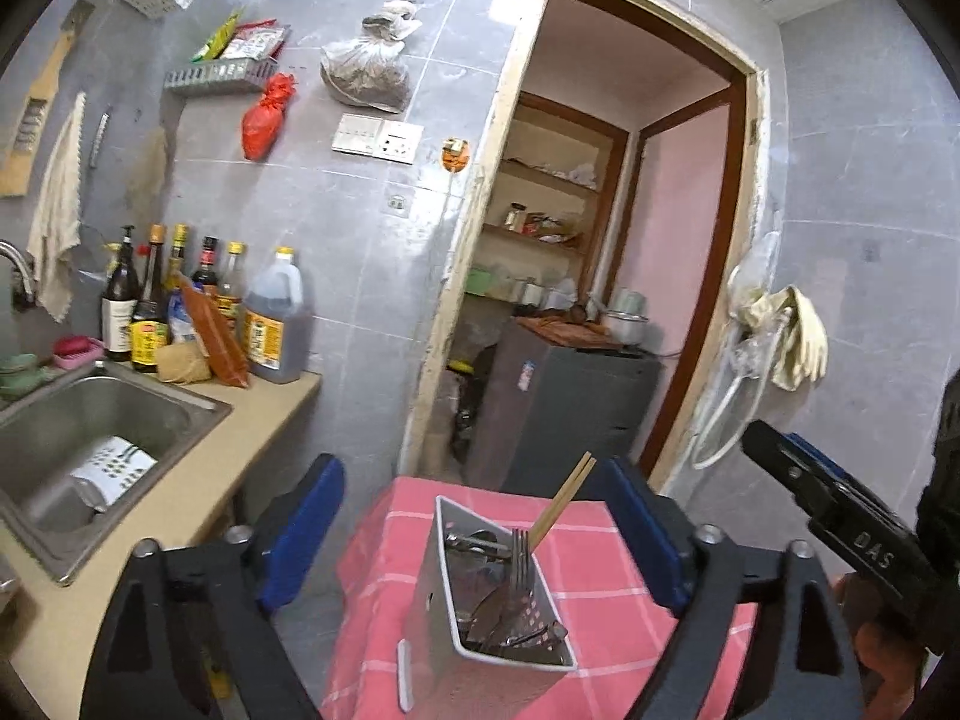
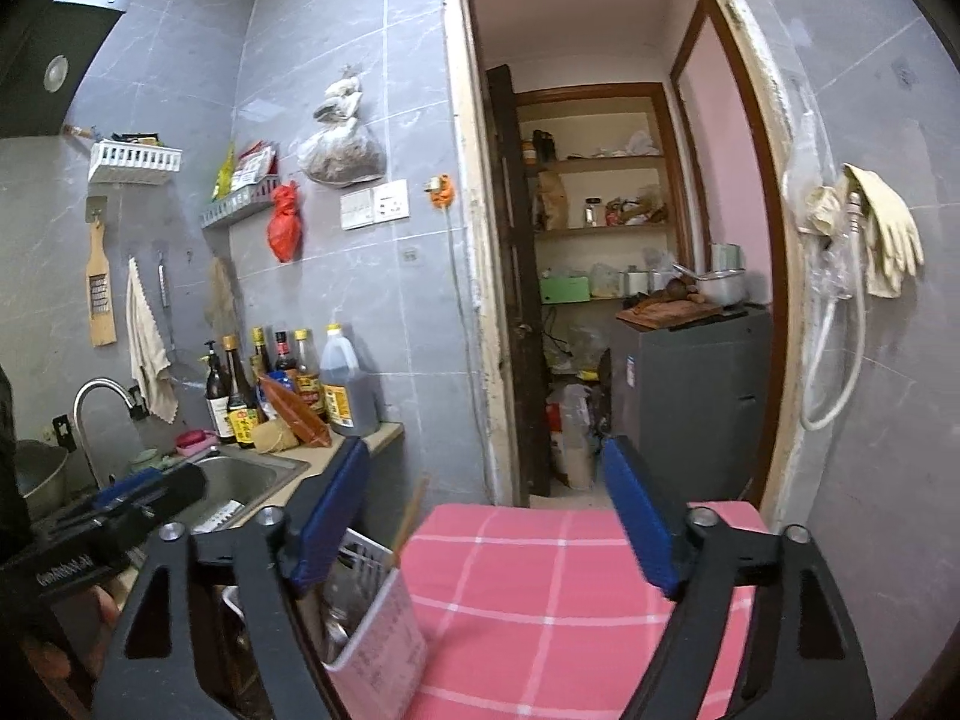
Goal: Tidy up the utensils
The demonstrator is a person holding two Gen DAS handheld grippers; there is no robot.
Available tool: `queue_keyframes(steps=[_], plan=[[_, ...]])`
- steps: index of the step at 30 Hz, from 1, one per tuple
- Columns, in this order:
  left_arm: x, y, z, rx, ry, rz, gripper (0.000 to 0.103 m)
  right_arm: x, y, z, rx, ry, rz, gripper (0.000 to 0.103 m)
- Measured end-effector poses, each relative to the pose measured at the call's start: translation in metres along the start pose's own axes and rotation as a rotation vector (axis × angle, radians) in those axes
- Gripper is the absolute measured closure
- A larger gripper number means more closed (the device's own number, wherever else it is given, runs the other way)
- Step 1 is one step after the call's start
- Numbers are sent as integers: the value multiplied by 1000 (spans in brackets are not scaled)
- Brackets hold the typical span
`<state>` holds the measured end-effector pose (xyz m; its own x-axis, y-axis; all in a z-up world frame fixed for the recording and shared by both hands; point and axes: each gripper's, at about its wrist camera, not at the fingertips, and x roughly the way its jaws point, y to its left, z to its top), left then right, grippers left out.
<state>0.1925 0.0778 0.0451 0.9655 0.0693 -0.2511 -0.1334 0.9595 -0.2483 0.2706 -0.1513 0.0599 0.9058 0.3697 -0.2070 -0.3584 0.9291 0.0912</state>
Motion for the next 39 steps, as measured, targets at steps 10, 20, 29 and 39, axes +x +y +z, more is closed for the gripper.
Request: queue_keyframes(steps=[10,20,29,39], plan=[[-23,-17,-10,14,34,63,1,-39,-32,-9,-26,31,-101,4],[-58,-19,-35,65,108,16,1,-101,-29,-30,-3,71,-232,4],[-96,-17,-60,138,208,-23,1,-168,-11,-60,9,108,-300,4],[-140,-7,-86,147,268,-32,1,-226,1,-84,25,113,-335,4]])
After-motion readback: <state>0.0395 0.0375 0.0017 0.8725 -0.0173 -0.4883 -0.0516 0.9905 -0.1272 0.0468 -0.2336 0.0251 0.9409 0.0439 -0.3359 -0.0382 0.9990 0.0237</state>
